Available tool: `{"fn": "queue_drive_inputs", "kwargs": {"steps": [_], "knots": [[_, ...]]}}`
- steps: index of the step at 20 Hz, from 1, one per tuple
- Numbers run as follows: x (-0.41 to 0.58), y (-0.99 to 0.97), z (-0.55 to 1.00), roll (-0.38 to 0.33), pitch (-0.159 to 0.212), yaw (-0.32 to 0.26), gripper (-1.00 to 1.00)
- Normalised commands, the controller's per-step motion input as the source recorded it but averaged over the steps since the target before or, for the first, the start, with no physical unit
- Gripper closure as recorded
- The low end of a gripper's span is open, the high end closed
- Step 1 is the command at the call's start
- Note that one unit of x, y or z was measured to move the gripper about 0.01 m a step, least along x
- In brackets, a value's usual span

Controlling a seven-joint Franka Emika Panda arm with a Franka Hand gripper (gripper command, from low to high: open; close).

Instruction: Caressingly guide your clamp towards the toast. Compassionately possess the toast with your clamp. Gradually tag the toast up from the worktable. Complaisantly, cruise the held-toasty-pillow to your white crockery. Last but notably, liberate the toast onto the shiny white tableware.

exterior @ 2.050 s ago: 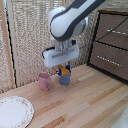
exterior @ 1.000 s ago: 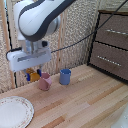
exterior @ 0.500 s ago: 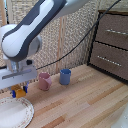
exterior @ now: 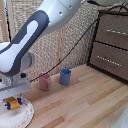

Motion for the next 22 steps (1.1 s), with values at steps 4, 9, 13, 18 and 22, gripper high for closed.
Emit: {"fn": "queue_drive_inputs", "kwargs": {"steps": [4, 9, 13, 18, 22], "knots": [[0.227, 0.11, -0.35, -0.033, -0.109, 0.061, 1.00], [0.183, 0.25, -0.19, -0.017, -0.067, 0.017, 1.00], [0.099, 0.17, -0.03, 0.002, -0.053, 0.025, -1.00], [0.093, 0.09, 0.18, 0.000, 0.000, 0.014, -1.00], [0.031, -0.15, 0.43, -0.002, 0.000, 0.081, -1.00]]}}
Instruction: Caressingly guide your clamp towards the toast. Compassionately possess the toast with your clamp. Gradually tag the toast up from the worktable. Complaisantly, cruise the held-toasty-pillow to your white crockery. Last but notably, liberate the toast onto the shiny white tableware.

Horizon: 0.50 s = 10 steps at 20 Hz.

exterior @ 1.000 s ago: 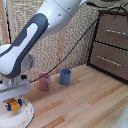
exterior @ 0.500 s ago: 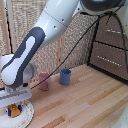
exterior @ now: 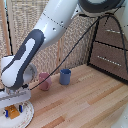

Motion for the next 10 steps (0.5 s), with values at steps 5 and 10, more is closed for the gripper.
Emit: {"fn": "queue_drive_inputs", "kwargs": {"steps": [5, 10], "knots": [[0.018, -0.33, 0.64, -0.021, -0.127, 0.062, -1.00], [0.282, -0.15, 0.40, -0.072, -0.252, 0.020, -1.00]]}}
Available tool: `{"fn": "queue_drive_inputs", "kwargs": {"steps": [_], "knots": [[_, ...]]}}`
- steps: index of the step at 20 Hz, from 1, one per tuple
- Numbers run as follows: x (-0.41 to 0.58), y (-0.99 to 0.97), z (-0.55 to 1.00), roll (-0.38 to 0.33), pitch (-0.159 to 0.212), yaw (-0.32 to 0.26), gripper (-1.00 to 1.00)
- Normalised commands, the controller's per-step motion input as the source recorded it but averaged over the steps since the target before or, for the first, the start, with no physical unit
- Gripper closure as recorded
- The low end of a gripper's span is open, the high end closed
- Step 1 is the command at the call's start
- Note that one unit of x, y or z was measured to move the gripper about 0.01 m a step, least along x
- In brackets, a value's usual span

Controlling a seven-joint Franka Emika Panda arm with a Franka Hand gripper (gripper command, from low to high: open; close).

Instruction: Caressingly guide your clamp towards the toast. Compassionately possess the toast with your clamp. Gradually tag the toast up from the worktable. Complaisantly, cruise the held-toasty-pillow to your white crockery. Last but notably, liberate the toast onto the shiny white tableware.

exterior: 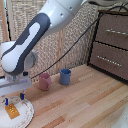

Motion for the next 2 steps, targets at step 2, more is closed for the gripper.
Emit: {"fn": "queue_drive_inputs", "kwargs": {"steps": [2], "knots": [[0.320, -0.05, 0.21, -0.052, -0.315, 0.007, -1.00]]}}
